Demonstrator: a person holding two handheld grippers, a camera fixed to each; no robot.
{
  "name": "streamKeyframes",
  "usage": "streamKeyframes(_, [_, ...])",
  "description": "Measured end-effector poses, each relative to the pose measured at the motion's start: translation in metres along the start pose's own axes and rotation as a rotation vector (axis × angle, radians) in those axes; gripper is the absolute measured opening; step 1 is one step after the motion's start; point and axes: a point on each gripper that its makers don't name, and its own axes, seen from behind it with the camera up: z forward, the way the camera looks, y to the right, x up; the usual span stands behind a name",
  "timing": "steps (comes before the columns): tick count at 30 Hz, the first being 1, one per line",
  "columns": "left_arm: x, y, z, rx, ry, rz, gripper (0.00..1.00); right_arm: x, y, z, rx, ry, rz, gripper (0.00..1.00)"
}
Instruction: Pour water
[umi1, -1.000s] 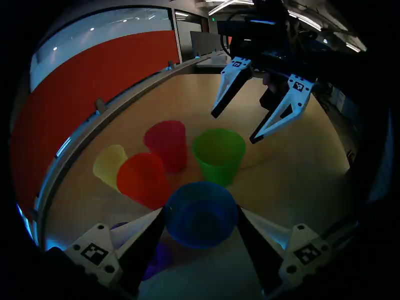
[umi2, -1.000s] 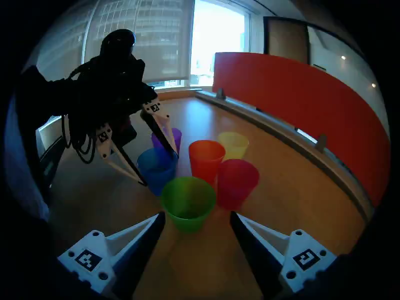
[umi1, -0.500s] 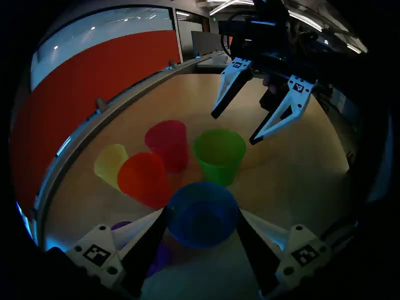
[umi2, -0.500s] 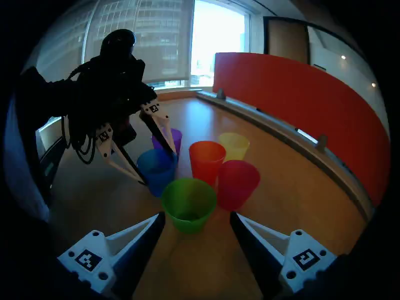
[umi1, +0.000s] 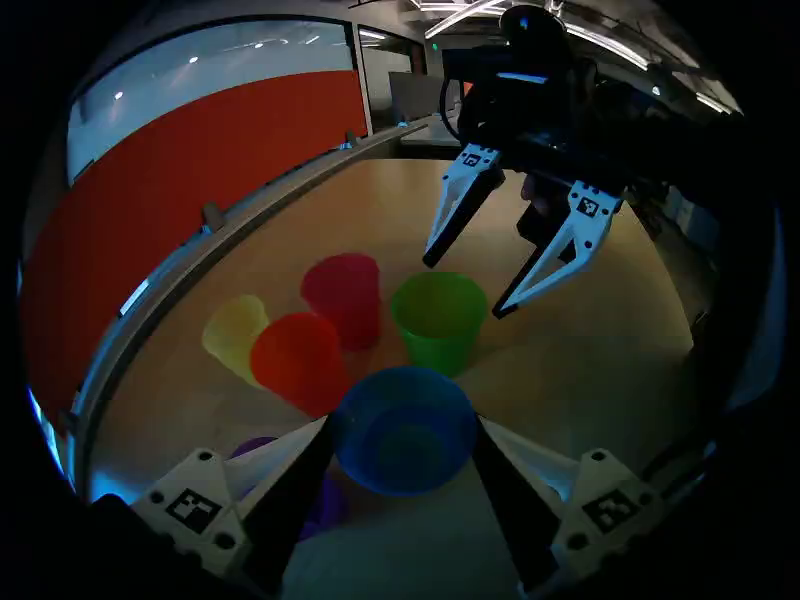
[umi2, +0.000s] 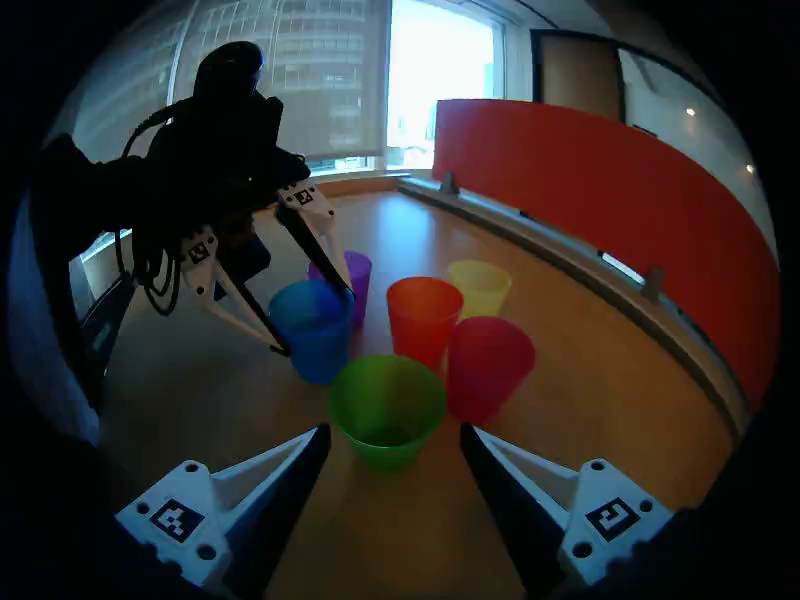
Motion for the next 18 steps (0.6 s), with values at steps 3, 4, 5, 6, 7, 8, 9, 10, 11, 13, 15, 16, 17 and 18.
streamKeyframes(3, [0.002, -0.002, -0.005, 0.008, 0.013, -0.011, 0.9, -0.001, -0.001, 0.005, 0.003, -0.003, -0.002, 1.0])
streamKeyframes(4, [0.002, -0.002, -0.007, 0.009, 0.018, -0.015, 0.9, -0.001, -0.001, 0.007, 0.004, -0.002, -0.003, 1.0])
streamKeyframes(5, [0.003, -0.002, -0.008, 0.011, 0.023, -0.019, 0.9, -0.001, -0.001, 0.009, 0.005, -0.002, -0.003, 1.0])
streamKeyframes(6, [0.004, -0.002, -0.01, 0.013, 0.027, -0.022, 0.9, -0.001, -0.001, 0.011, 0.005, -0.002, -0.004, 1.0])
streamKeyframes(7, [0.004, -0.003, -0.012, 0.014, 0.03, -0.025, 0.9, -0.001, -0.002, 0.013, 0.006, -0.001, -0.005, 1.0])
streamKeyframes(8, [0.005, -0.003, -0.013, 0.015, 0.034, -0.028, 0.9, -0.001, -0.002, 0.014, 0.007, 0.0, -0.006, 1.0])
streamKeyframes(9, [0.005, -0.003, -0.015, 0.017, 0.037, -0.031, 0.9, -0.001, -0.002, 0.016, 0.009, 0.001, -0.007, 1.0])
streamKeyframes(10, [0.005, -0.002, -0.017, 0.018, 0.039, -0.033, 0.9, -0.001, -0.002, 0.018, 0.01, 0.001, -0.009, 1.0])
streamKeyframes(11, [0.005, -0.002, -0.019, 0.019, 0.041, -0.035, 0.9, -0.001, -0.003, 0.02, 0.012, 0.002, -0.01, 1.0])
streamKeyframes(13, [0.005, -0.002, -0.022, 0.023, 0.045, -0.038, 0.9, -0.001, -0.003, 0.024, 0.012, 0.002, -0.014, 1.0])
streamKeyframes(15, [0.005, -0.002, -0.025, 0.025, 0.05, -0.044, 0.9, -0.001, -0.003, 0.027, 0.012, 0.001, -0.018, 1.0])
streamKeyframes(16, [0.005, -0.001, -0.027, 0.026, 0.053, -0.047, 0.9, -0.001, -0.002, 0.029, 0.011, 0.001, -0.02, 1.0])
streamKeyframes(17, [0.006, -0.001, -0.028, 0.027, 0.056, -0.051, 0.9, -0.001, -0.002, 0.03, 0.011, 0.002, -0.021, 1.0])
streamKeyframes(18, [0.006, 0.0, -0.03, 0.027, 0.059, -0.056, 0.9, -0.001, -0.002, 0.032, 0.011, 0.001, -0.022, 1.0])
